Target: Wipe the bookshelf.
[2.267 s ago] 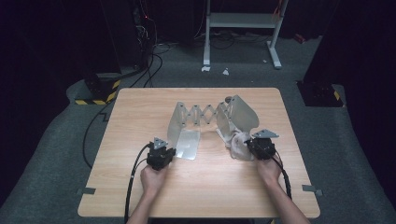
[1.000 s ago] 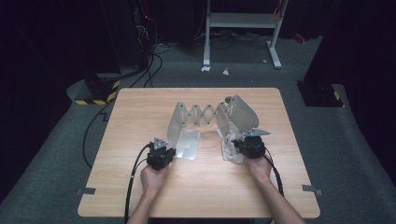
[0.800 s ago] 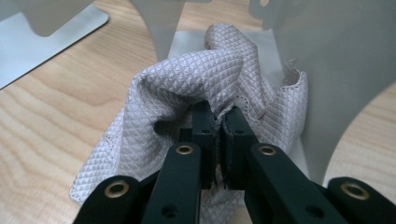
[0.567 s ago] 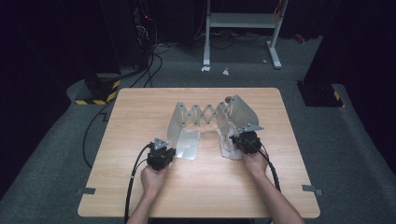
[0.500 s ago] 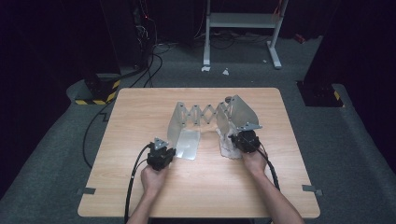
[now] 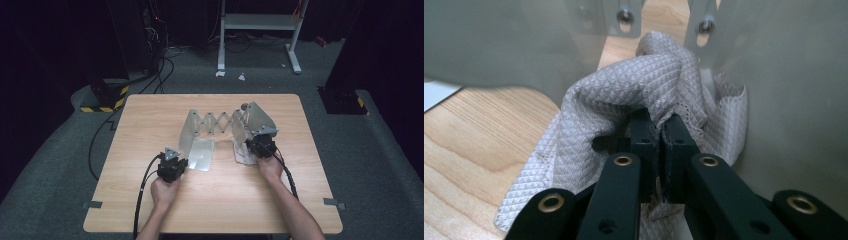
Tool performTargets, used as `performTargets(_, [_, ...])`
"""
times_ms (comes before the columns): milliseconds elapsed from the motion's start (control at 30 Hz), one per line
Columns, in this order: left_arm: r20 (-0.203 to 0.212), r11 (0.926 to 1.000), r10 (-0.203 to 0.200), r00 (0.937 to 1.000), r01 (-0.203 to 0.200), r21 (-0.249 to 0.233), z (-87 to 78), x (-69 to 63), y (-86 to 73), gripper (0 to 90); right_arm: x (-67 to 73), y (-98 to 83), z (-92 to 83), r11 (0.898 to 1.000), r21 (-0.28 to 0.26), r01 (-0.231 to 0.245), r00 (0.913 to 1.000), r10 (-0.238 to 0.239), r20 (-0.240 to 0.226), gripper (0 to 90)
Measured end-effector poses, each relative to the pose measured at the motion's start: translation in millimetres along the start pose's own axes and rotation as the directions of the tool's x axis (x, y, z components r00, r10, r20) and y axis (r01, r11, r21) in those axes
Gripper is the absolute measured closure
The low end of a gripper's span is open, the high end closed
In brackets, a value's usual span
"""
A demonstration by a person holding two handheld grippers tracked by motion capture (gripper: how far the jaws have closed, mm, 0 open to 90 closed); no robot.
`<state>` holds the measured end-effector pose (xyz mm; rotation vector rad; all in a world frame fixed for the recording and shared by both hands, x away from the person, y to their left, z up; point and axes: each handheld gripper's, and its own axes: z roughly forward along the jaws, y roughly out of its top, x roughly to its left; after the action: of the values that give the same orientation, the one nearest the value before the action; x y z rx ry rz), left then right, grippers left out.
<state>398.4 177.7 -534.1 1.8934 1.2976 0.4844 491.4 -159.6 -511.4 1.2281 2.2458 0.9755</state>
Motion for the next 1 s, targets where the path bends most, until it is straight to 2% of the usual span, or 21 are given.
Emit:
performTargets(67, [-0.006, 1.0, 0.006, 1.0, -0.006, 0.001, -0.2, -0.3, 0.1, 84.8, 1.5, 4.1, -1.1, 1.0, 0.0, 0.019, 0.9998, -0.019, 0.007, 87.1])
performTargets(133, [-0.004, 1.0, 0.001, 1.0, -0.001, 0.0, -0.1, -0.6, 0.0, 84.9, 1.8, 5.7, -1.1, 1.0, -0.01, 0.02, 0.9998, -0.019, 0.009, 87.1])
performTargets(233, [-0.002, 1.0, 0.0, 1.0, 0.0, 0.001, -0.1, -0.5, 0.0, 84.9, -0.3, 3.7, 3.3, 1.0, 0.003, 0.025, 0.9996, -0.025, 0.014, 87.1])
performTargets(400, [0.0, 1.0, -0.002, 1.0, 0.002, 0.0, 0.0, 0.0, 0.0, 84.9, -1.8, 6.5, 5.5, 1.0, 0.008, -0.002, 0.9999, 0.002, 0.012, 87.0])
performTargets(600, [-0.001, 1.0, 0.001, 1.0, -0.001, 0.002, -0.1, -0.3, 0.1, 84.9, -1.2, 18.2, 6.8, 1.0, 0.008, 0.0, 1.0, 0.0, 0.01, 87.0])
performTargets(833, [0.004, 1.0, -0.004, 1.0, 0.004, 0.003, -0.2, 1.2, 0.2, 84.9, 4.9, 24.4, 16.0, 1.0, 0.023, 0.013, 0.9998, -0.013, 0.012, 87.0])
performTargets(1000, [0.007, 1.0, -0.004, 1.0, 0.004, 0.004, -0.3, 1.7, 0.2, 84.9, 4.8, 25.1, 21.1, 1.0, 0.011, 0.013, 0.9999, -0.013, -0.002, 86.9])
